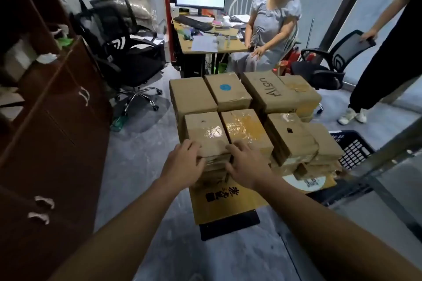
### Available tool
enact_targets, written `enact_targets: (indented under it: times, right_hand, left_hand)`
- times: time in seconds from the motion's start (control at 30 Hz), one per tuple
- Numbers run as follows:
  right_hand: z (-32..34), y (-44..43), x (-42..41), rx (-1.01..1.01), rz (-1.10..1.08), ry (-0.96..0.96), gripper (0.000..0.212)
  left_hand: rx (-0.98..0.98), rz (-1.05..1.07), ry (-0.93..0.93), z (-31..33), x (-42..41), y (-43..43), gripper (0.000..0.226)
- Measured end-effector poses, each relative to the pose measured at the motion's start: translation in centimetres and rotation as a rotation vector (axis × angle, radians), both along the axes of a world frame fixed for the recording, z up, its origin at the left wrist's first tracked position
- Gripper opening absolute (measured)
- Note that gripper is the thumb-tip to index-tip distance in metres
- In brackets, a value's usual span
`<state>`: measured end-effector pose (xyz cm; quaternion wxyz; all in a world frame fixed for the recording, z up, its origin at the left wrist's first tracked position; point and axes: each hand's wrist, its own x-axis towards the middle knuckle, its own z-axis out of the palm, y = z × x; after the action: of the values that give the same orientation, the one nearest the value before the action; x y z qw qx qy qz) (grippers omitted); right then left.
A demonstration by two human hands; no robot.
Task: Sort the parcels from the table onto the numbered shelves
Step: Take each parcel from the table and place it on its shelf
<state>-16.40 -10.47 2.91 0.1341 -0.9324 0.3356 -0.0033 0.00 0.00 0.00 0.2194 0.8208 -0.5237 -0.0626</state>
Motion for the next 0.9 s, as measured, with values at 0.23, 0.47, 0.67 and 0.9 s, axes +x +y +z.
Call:
enact_targets:
  times: [0.23,0.47,0.67,0.9]
  right_hand:
    - [-2.2,-2.0,1.5,-0.056,0.033,0.024,0.055]
    - [-3.5,-3.1,1.3,-0.124,0.086,-0.065,0.052]
    - [-4.0,-3.7,1.2,-0.126,0.085,-0.129,0.051]
    - [-4.0,-2.8,2.1,-0.073,0.062,-0.162,0.058]
  left_hand:
    - [-0.084,0.028,0.083,-2.5,1.1,-1.3,0.042]
    - [-0.185,0.132,0.264,-3.7,0.6,-1.4,0.046]
    - [-0.246,0.142,0.314,-5.0,1.1,0.2,0.059]
    - [-0.321,0.202,0.440,-5.1,0.8,0.6,0.045]
